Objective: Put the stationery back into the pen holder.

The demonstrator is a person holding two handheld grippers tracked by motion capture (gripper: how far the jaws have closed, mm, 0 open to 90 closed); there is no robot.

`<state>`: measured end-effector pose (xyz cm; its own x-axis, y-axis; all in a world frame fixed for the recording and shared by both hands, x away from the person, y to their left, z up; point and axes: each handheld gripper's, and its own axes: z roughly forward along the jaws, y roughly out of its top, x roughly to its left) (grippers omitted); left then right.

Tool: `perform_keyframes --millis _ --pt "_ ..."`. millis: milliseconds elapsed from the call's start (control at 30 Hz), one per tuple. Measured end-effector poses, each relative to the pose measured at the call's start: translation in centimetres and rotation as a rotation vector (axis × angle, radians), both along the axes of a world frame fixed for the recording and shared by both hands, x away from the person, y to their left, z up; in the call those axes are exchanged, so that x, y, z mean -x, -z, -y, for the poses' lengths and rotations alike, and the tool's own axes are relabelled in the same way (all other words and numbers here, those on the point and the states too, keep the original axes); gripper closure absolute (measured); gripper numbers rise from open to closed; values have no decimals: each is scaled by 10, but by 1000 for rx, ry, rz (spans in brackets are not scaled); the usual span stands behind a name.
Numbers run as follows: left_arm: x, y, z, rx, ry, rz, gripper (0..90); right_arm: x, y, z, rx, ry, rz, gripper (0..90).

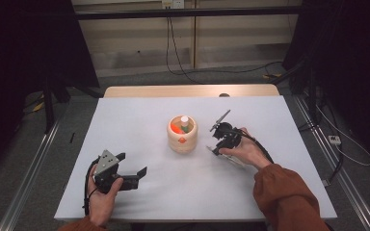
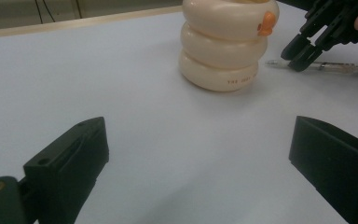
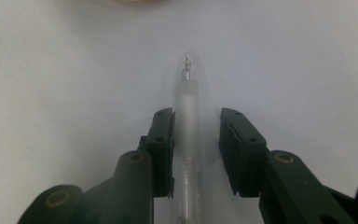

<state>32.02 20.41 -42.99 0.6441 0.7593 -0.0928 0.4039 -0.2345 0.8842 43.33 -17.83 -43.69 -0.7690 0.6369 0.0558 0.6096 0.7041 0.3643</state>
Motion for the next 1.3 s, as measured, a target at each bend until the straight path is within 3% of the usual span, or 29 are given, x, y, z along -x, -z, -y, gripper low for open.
perform_keyframes --millis 333,433,867,1033,1300 --pt "0 0 0 1 1 1 45 -4 -1 -5 37 -3 -20 771" --pt "0 0 0 -2 2 3 46 -5 -1 -3 19 15 -34 807" --pt "0 0 0 -1 2 -6 46 -2 -2 -5 28 9 -6 813" --pt "0 1 0 -3 3 -5 46 0 -7 1 -29 36 5 813" --pt "0 1 0 -4 5 -4 46 7 -23 16 -153 80 83 813"
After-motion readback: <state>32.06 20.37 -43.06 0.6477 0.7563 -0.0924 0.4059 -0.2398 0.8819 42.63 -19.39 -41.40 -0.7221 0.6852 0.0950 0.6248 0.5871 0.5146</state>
